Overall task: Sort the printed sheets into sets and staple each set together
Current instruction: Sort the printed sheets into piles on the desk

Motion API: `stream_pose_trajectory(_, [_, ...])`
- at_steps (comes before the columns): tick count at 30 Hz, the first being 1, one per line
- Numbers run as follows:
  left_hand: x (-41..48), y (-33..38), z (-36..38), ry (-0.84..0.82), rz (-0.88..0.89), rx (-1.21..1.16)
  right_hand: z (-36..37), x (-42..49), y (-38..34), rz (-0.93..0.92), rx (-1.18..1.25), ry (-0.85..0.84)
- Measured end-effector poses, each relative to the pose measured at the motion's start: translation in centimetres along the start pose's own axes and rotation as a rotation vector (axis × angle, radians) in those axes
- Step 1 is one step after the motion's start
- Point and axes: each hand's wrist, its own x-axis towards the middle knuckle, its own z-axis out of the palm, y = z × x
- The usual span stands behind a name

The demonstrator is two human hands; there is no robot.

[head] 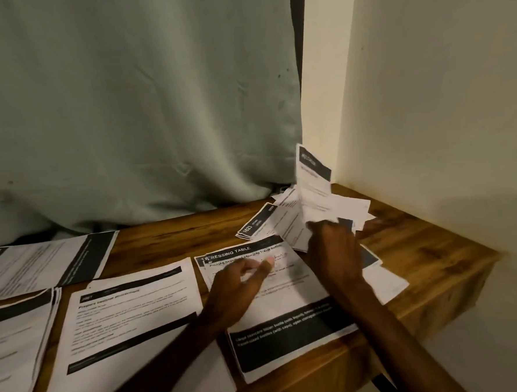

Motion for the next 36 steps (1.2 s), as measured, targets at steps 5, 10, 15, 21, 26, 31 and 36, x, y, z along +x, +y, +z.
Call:
stream_pose_trajectory(5, [0.7,1.1,-2.7,0.005,-0.094,-0.699,1.9,-7.4,-8.4,-0.328,0.012,-0.115])
stream_pose_trajectory(10, [1.3,-1.3,-4.3,0.247,-0.210,-0.574,3.1,-9.2,-10.4,-0.395,0.165,-0.224])
stream_pose_trajectory(15, [1.3,-1.6,-6.3,0.197,-0.106,-0.611,1.8,-5.2,-6.0,-0.116,0.488,-0.081])
stream_pose_trajectory(21, [1.4,-1.7,-7.5,0.114,-0.081,-0.694,0.7,0.1,-0.8,0.312,0.637,-0.246])
stream_pose_trajectory(26, [1.4,-1.7,-8.3,0.070,-0.080,-0.729,0.5,0.1,0.1,0.392,1.166,-0.486])
stream_pose_trajectory(31, [0.9,-1.1,-9.3,0.099,-0.040,-0.611,0.5,-0.6,-0.7,0.431,1.207,-0.386])
stream_pose_trajectory(36, [-0.6,-0.4,-11.8,0.317,-0.053,-0.563,0.0,-1.4,-2.0,0.500,1.317,-0.279])
